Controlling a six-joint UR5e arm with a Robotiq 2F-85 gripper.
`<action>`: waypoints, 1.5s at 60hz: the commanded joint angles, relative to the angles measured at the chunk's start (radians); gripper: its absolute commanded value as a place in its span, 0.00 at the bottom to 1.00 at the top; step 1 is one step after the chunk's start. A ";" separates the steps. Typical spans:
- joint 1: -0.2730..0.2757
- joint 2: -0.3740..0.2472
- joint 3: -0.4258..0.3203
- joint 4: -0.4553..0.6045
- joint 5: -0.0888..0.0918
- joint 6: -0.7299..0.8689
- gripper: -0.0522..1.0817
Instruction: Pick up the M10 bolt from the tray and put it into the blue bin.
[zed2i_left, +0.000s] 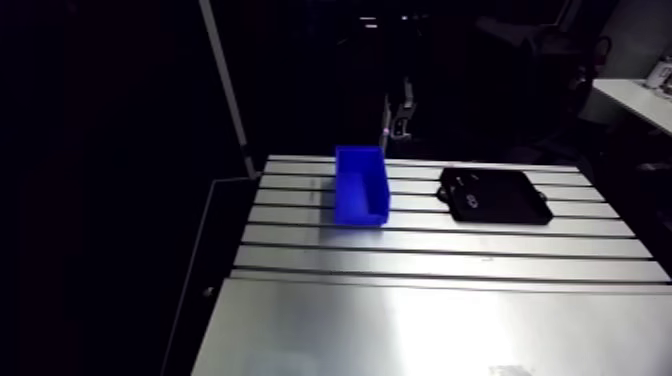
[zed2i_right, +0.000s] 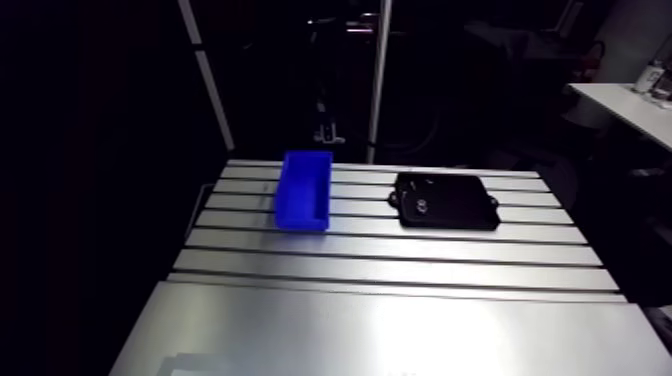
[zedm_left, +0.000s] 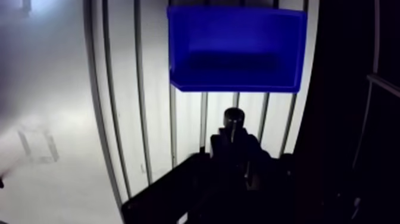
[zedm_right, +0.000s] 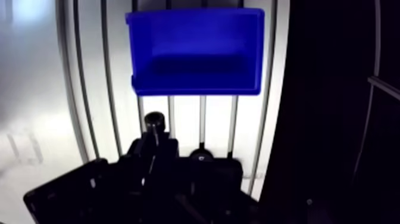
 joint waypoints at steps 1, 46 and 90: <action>0.053 0.062 -0.029 -0.051 -0.001 0.049 0.97; 0.055 0.179 -0.024 -0.112 -0.002 0.095 0.96; 0.067 0.277 -0.003 -0.169 -0.005 0.127 0.94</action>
